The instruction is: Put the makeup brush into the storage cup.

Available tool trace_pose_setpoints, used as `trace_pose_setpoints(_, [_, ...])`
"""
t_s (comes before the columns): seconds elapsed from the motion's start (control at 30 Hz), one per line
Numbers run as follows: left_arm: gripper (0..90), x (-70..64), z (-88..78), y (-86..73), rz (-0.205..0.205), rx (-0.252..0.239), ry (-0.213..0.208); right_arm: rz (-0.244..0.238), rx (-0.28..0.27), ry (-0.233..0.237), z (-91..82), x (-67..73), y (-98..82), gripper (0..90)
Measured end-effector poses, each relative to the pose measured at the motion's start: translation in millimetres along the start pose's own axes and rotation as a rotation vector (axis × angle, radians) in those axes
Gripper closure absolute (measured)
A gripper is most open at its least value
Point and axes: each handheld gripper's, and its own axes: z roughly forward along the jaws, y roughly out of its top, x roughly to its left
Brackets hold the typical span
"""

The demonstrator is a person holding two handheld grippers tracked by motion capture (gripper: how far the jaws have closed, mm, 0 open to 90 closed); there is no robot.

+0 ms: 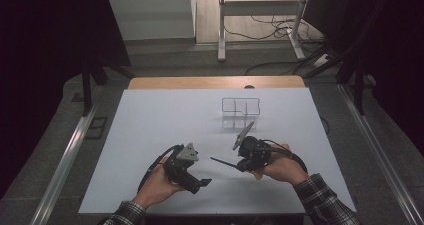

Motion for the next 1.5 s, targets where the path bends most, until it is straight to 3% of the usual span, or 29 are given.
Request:
trace_pose_setpoints(0.33, [2.7, 0.6, 14.5, 9.9, 0.048, 0.031, -0.003, -0.022, 0.009, 0.026, 4.4, 7.4, 9.8, 83.9])
trace_pose_setpoints(0.47, [7.6, -0.1, 18.6, 11.6, 0.064, 0.029, -0.002, -0.024, 0.006, 0.040, 5.1, 10.0, 12.4, 83.9])
trace_pose_setpoints(0.6, [17.6, -2.5, 19.2, 13.7, 0.101, 0.032, 0.007, -0.028, 0.004, 0.053, 5.2, 12.4, 14.7, 83.9])
trace_pose_setpoints(0.63, [24.9, -3.3, 18.9, 14.1, 0.108, 0.027, 0.006, -0.029, 0.003, 0.054, 5.0, 13.5, 15.5, 83.9])
trace_pose_setpoints(0.67, [24.9, -4.0, 18.5, 14.5, 0.115, 0.027, 0.007, -0.029, 0.003, 0.054, 5.0, 13.5, 15.5, 83.9])
trace_pose_setpoints(0.77, [37.9, -5.3, 18.7, 14.8, 0.135, 0.034, 0.002, -0.032, 0.005, 0.065, 5.4, 14.5, 16.6, 83.9])
trace_pose_setpoints(1.1, [60.1, -9.3, 18.8, 14.4, 0.193, 0.050, 0.015, -0.045, 0.007, 0.091, 6.4, 17.0, 18.4, 83.9])
trace_pose_setpoints(1.27, [74.0, -12.9, 19.9, 14.8, 0.259, 0.095, -0.029, -0.045, 0.004, 0.102, 6.1, 16.3, 18.0, 82.9])
trace_pose_setpoints(1.3, [81.8, -14.0, 20.2, 15.0, 0.273, 0.110, -0.047, -0.044, -0.012, 0.095, 4.9, 14.5, 17.3, 79.8])
trace_pose_setpoints(1.33, [81.8, -15.4, 20.8, 15.1, 0.279, 0.118, -0.075, -0.044, -0.012, 0.095, 4.9, 14.5, 17.3, 79.8])
trace_pose_setpoints(1.4, [84.8, -16.2, 21.9, 16.3, 0.275, 0.130, -0.072, -0.021, -0.052, 0.059, 1.6, 11.7, 16.2, 78.1])
trace_pose_setpoints(1.43, [84.8, -15.5, 21.5, 15.7, 0.262, 0.129, -0.072, 0.003, -0.078, 0.045, 0.3, 7.3, 13.0, 56.3])
trace_pose_setpoints(1.47, [84.8, -13.7, 20.9, 15.4, 0.256, 0.134, -0.074, 0.003, -0.078, 0.045, 0.3, 7.3, 13.0, 56.3])
trace_pose_setpoints(1.5, [84.8, -12.3, 20.6, 15.0, 0.242, 0.140, -0.074, 0.017, -0.093, 0.025, 0.2, 5.2, 11.1, 47.6])
